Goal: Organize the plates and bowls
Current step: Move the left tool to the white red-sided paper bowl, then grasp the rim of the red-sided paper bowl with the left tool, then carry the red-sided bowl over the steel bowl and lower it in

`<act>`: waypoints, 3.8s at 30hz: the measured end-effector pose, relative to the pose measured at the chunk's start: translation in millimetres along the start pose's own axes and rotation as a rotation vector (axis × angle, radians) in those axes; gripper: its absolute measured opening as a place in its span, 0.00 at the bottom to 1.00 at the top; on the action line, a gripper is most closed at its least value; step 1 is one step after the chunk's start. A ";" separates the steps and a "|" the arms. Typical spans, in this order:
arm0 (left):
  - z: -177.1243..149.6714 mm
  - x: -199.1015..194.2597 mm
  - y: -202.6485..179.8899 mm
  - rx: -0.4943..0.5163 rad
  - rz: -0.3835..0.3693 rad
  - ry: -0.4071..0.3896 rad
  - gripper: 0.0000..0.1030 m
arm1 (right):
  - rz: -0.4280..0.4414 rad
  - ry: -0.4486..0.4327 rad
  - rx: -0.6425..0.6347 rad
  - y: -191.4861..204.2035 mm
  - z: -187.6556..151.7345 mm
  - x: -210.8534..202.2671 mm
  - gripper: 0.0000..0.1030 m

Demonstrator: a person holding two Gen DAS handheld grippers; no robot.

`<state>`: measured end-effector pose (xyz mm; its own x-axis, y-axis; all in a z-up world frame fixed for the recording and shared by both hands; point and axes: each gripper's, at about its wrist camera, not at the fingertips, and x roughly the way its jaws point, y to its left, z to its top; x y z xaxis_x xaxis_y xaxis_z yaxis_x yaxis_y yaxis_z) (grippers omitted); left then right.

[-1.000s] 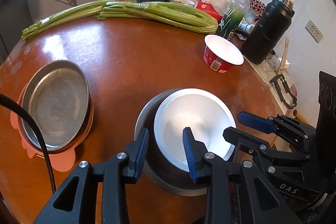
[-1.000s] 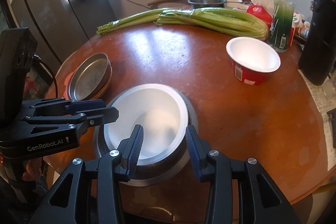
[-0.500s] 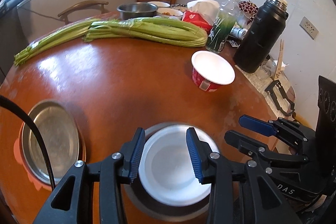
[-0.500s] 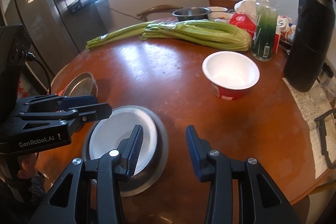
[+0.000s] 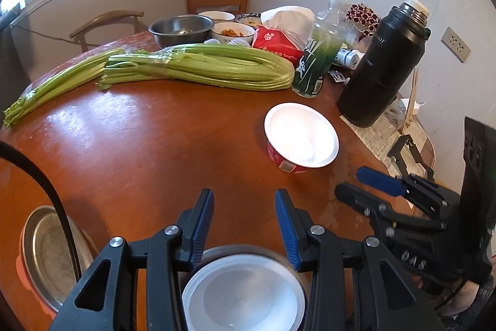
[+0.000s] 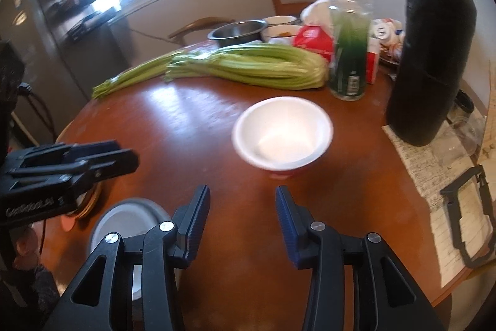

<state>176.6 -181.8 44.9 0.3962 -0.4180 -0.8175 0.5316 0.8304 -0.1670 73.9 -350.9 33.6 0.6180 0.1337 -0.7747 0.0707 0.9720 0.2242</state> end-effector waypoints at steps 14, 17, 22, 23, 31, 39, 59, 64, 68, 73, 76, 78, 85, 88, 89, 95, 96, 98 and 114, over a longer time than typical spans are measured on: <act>24.7 42.3 -3.6 0.010 -0.002 0.037 0.40 | -0.091 0.065 0.052 -56.3 41.5 62.9 0.45; 26.7 51.3 -3.4 0.009 -0.007 0.051 0.40 | -0.092 0.086 0.048 -62.8 47.3 78.5 0.45; 29.7 60.7 -0.5 0.002 -0.007 0.059 0.40 | -0.071 0.099 0.007 -54.9 50.9 92.1 0.45; 30.4 61.6 0.4 0.000 -0.007 0.057 0.40 | -0.065 0.100 -0.004 -52.4 51.7 94.5 0.45; 32.6 69.2 16.5 -0.043 -0.010 0.067 0.40 | -0.012 0.110 -0.089 -21.5 46.2 103.8 0.45; 32.7 73.9 35.3 -0.089 0.002 0.078 0.40 | 0.053 0.129 -0.159 15.3 34.9 109.5 0.45; 26.7 84.1 49.5 -0.127 -0.021 0.111 0.40 | 0.113 0.138 -0.183 44.5 21.4 102.6 0.45; 25.5 73.1 50.0 -0.129 -0.018 0.093 0.40 | 0.118 0.119 -0.190 49.9 23.3 93.9 0.45; 23.1 61.8 51.2 -0.129 -0.014 0.074 0.40 | 0.123 0.105 -0.196 54.0 24.7 87.1 0.45; 19.8 47.2 52.3 -0.127 -0.010 0.051 0.40 | 0.129 0.087 -0.204 61.3 24.5 76.6 0.45; 17.5 38.9 52.1 -0.125 -0.007 0.037 0.40 | 0.132 0.079 -0.208 65.5 24.5 72.3 0.45; 15.5 33.2 52.2 -0.124 -0.005 0.029 0.40 | 0.131 0.073 -0.213 69.4 23.5 68.1 0.45; 7.8 14.0 51.7 -0.118 -0.003 0.003 0.40 | 0.131 0.052 -0.224 79.3 19.5 53.4 0.45; 4.7 6.5 50.2 -0.111 -0.001 -0.007 0.40 | 0.130 0.044 -0.230 83.4 16.9 46.8 0.45; 3.6 4.3 49.5 -0.109 0.001 -0.009 0.40 | 0.128 0.040 -0.232 84.9 15.6 44.2 0.45; -0.5 -8.4 44.3 -0.096 0.007 -0.027 0.40 | 0.123 0.026 -0.240 90.7 12.3 31.5 0.45; -1.2 -10.8 43.3 -0.092 0.009 -0.031 0.40 | 0.122 0.023 -0.242 91.6 11.7 29.2 0.45; -3.2 -16.6 41.6 -0.088 0.011 -0.041 0.40 | 0.123 0.016 -0.244 93.1 10.7 24.2 0.45; -25.8 -53.1 32.8 -0.074 0.014 -0.092 0.40 | 0.119 -0.028 -0.278 109.2 -5.6 -10.8 0.45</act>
<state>153.6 -122.8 68.6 0.4722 -0.4354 -0.7665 0.4702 0.8599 -0.1988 70.5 -245.1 63.1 0.6304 0.2487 -0.7354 -0.2183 0.9659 0.1395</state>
